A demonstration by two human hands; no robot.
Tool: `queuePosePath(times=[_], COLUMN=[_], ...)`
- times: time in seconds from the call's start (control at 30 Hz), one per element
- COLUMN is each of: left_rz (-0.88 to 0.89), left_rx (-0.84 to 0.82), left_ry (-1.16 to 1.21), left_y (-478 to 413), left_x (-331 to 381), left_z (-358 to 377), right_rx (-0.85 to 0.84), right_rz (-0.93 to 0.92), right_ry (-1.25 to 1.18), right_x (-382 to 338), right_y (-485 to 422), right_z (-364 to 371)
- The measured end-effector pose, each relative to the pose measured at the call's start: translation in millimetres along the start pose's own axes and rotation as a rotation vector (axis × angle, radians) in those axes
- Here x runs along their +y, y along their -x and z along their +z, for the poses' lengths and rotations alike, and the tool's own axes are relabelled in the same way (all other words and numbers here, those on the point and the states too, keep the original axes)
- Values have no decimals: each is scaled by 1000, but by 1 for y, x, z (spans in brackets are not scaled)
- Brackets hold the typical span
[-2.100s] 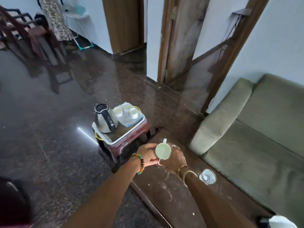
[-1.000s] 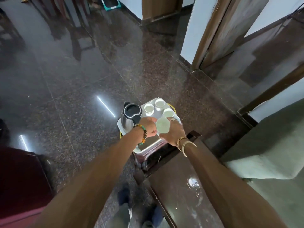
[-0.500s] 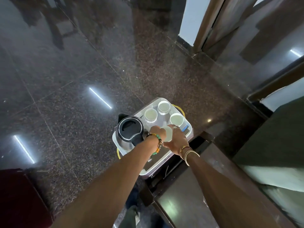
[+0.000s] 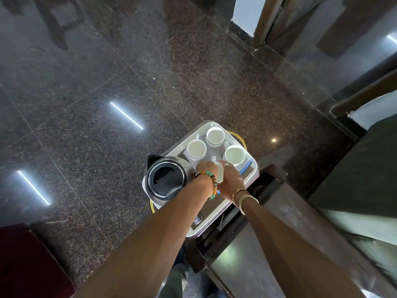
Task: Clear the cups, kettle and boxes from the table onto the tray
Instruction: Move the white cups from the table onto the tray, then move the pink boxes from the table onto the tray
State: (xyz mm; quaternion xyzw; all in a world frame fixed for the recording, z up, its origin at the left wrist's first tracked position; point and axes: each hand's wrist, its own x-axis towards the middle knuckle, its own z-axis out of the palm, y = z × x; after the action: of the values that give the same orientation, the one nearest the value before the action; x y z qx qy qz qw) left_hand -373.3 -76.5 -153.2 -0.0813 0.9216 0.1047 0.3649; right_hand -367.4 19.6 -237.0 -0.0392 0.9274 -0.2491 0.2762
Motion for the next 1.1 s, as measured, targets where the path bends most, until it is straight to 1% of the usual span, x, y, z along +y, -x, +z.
queuePosePath(times=[0.23, 0.33, 0.47, 0.57, 0.6, 0.63, 0.67, 0.7, 0.73, 0.87, 0.97, 1.1], left_rz=[-23, -74, -113, -159, -195, -261, -286, -267, -229, -81, -23, 87], left_rx=[-25, -27, 1, 53, 78, 129, 164, 240, 287, 358, 396, 470], left_ry=[-4, 85, 212, 398, 492, 657, 721, 757, 739, 715, 686, 706], left_y=[-14, -11, 6, 29, 39, 48, 60, 72, 81, 136, 160, 195], left_x=[1, 1, 6, 19, 25, 29, 33, 37, 40, 60, 68, 86], left_z=[9, 10, 11, 15, 18, 19, 19, 19, 17, 10, -5, -25], right_rx=[45, -8, -22, -48, -40, -30, -17, -2, 13, 86, 147, 236], right_rz=[-45, 14, 85, 157, 163, 161, 161, 163, 161, 142, 101, 60], right_ry=[18, 0, -34, -86, -96, -105, -120, -139, -152, -199, -205, -211], right_x=[4, 7, 15, 23, 26, 29, 32, 35, 37, 46, 44, 38], right_y=[-4, 3, 25, 49, 59, 69, 82, 96, 109, 174, 206, 253], right_z=[5, 0, -13, -28, -35, -42, -49, -56, -63, -95, -116, -147])
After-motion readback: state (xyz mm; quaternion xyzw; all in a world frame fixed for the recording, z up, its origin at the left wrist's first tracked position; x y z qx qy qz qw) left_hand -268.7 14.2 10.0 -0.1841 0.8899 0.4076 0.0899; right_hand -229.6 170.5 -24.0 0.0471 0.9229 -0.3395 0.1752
